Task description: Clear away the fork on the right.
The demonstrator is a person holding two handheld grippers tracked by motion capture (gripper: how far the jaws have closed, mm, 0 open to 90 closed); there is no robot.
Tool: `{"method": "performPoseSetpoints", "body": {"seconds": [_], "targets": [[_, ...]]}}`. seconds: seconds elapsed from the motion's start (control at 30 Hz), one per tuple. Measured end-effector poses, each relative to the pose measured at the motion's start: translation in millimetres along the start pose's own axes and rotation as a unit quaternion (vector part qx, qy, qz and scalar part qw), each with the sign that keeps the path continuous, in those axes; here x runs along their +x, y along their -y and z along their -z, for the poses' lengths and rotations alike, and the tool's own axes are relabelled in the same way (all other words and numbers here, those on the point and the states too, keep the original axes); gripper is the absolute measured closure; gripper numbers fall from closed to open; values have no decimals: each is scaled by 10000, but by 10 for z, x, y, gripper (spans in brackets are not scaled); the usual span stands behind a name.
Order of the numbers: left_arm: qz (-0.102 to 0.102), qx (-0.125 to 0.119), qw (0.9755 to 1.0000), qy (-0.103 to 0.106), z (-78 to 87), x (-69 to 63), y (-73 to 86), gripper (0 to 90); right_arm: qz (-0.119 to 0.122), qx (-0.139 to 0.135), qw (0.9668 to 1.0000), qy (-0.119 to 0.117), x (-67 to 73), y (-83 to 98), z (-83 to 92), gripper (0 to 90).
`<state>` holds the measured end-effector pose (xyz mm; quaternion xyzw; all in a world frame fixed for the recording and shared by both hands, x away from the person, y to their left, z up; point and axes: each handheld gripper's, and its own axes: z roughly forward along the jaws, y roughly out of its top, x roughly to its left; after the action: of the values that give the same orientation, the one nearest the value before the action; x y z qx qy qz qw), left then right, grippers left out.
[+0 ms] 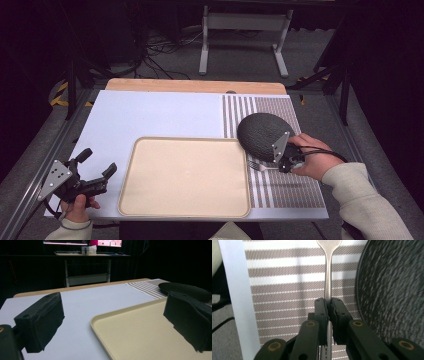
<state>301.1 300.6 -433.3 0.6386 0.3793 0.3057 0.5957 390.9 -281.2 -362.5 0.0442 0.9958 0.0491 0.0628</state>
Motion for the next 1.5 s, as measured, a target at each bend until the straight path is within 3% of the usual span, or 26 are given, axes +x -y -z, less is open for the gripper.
{"method": "performPoseSetpoints", "body": {"seconds": [0.27, 0.6, 0.9, 1.1, 1.23, 1.27, 1.3, 1.37, 1.5], "targets": [[23, 17, 10000, -12, 0, 3, 0, 33, -256, -337, 9991, 57, -16, -35, 129, 837], [46, -4, 10000, -18, 8, -4, -5, 33, -609, -745, 9953, 83, -14, -133, 217, 838], [54, -8, 10000, -21, 7, 1, -3, 33, -1032, -1099, 9884, 153, 4, -262, 309, 838], [58, -3, 10000, -24, 4, 2, -1, 33, -1646, -1420, 9761, 58, 34, -400, 336, 838], [51, -14, 10000, -22, 8, 2, -5, 33, -1815, -1472, 9723, 57, 37, -455, 339, 838], [63, -13, 10000, -25, 7, 5, -4, 33, -2026, -1550, 9669, -50, 39, -488, 345, 838], [87, -27, 10000, -33, 4, 3, -2, 33, -2026, -1550, 9669, -50, 39, -488, 345, 838], [51, -9, 10000, -21, 7, 3, -5, 33, -2201, -1650, 9614, -83, 44, -543, 353, 838], [43, -9, 10000, -23, 3, 4, -1, 33, -2415, -1691, 9555, -137, 46, -594, 334, 838]]}}
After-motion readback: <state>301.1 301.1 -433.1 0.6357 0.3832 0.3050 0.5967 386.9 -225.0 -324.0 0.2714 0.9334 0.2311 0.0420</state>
